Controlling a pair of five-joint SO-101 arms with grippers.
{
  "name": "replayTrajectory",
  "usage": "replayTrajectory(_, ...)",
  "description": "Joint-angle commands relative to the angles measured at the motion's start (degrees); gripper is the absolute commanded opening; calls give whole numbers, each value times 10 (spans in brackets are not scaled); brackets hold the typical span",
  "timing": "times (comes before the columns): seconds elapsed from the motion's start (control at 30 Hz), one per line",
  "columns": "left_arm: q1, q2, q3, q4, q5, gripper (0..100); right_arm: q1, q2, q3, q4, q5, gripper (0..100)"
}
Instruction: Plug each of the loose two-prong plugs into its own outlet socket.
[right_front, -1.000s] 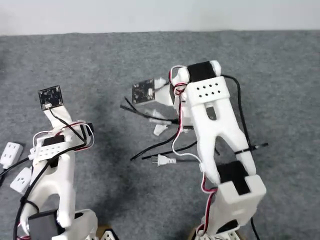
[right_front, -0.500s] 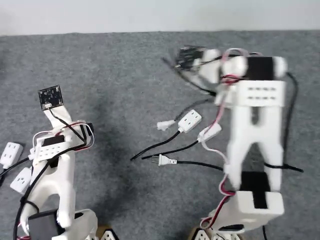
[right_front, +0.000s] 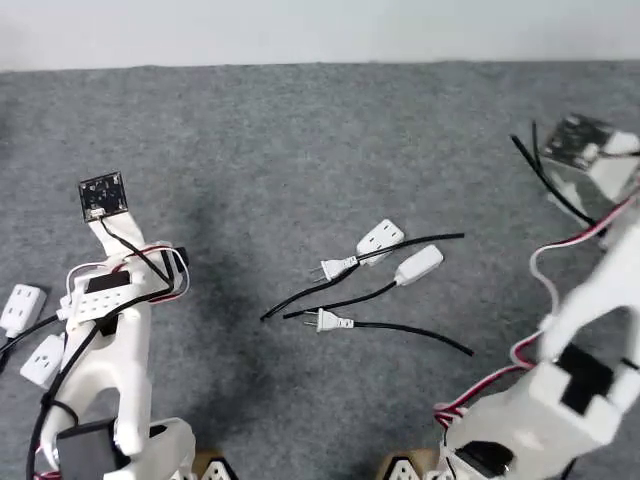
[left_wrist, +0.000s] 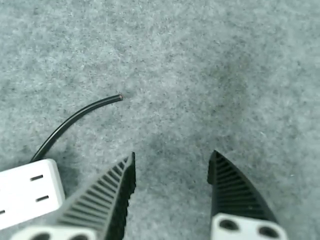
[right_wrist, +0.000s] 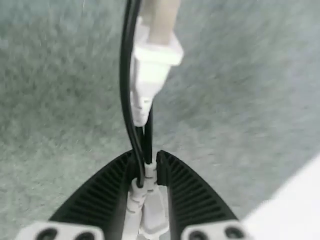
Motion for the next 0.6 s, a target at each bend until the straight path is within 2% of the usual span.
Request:
replayTrajectory(0.0,4,-16,-2,-13,2,225,48,56,-26,-21,12,9)
replayTrajectory(0.23,4,-16,-2,-13,2,225,43,175,-27,-36,9,9)
replayTrajectory(0.5,4,-16,-2,-13,1,225,12,233,-27,-128,-99,14)
replayTrajectory(0.57,4,-16,-1,-21,1,225,0,233,-27,-118,-110,62)
